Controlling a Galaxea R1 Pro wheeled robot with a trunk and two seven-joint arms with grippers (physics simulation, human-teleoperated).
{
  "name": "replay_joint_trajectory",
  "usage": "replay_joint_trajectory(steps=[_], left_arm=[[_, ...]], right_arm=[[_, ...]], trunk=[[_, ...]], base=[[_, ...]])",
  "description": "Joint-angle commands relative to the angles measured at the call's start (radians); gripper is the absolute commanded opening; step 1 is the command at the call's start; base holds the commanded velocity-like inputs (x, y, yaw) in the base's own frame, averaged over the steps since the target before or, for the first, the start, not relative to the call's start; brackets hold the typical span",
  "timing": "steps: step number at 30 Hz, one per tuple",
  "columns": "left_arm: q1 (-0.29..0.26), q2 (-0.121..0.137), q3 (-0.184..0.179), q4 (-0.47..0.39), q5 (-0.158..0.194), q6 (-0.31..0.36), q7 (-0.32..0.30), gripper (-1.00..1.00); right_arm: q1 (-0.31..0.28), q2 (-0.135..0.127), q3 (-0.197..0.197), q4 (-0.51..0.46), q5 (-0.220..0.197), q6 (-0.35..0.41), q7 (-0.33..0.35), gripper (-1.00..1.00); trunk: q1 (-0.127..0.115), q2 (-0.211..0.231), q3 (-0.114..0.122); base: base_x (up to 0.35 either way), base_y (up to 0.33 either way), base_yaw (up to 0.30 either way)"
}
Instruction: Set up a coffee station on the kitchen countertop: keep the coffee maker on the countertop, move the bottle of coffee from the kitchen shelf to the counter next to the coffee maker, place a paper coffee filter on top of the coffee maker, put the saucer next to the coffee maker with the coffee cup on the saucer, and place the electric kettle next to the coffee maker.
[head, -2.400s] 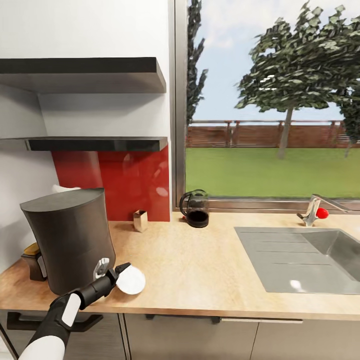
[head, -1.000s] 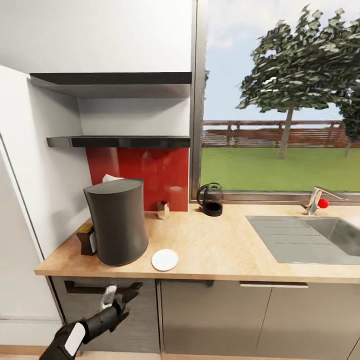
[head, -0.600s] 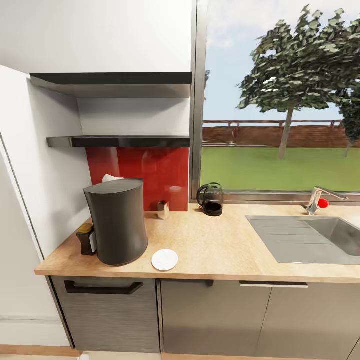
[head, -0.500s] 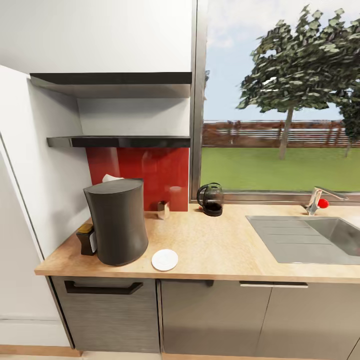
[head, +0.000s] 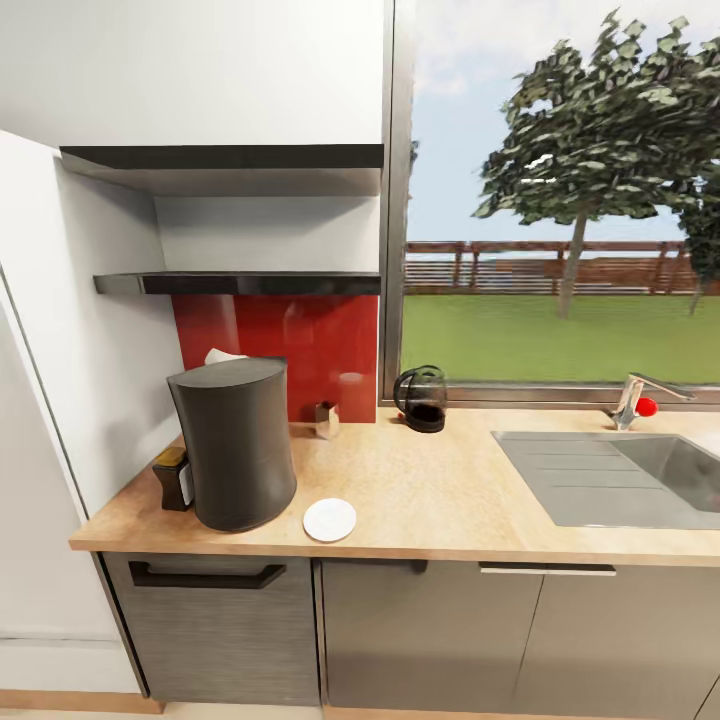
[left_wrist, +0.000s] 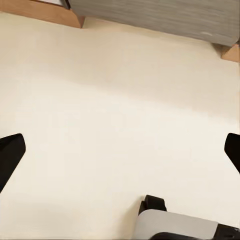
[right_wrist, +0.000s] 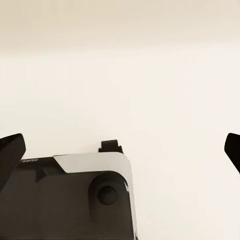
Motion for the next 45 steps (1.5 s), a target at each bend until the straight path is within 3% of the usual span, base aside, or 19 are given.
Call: replay_joint_trajectory(steps=[1,5,15,19,45], left_arm=[[-0.001,0.000,0.008,0.015,-0.009,-0.010,0.012,1.00],[0.002,0.002,0.008,0.082,-0.018,-0.019,0.047,1.00],[0.017,0.000,0.008,0.115,-0.182,-0.017,0.051,1.00],[0.018,-0.004,0.009,0.115,-0.212,-0.016,0.051,1.00],[0.022,-0.007,0.010,0.150,-0.225,-0.013,0.052,1.00]], right_arm=[[0.000,-0.001,0.008,-0.004,-0.008,0.001,-0.008,1.00],[0.000,-0.004,0.006,-0.003,-0.010,0.001,-0.011,1.00],[0.000,-0.009,0.005,-0.001,-0.041,0.001,-0.009,1.00],[0.000,-0.009,0.005,-0.001,-0.048,0.001,-0.009,1.00],[0.000,-0.009,0.005,0.002,-0.051,0.001,-0.011,1.00]], trunk=[[0.000,-0.001,0.000],[0.000,-0.001,0.000],[0.000,-0.001,0.000],[0.000,-0.001,0.000],[0.000,-0.001,-0.008]], base=[[0.000,0.000,0.000],[0.000,0.000,-0.172],[0.001,-0.060,-0.291],[0.055,-0.243,-0.300],[0.152,-0.247,-0.300]])
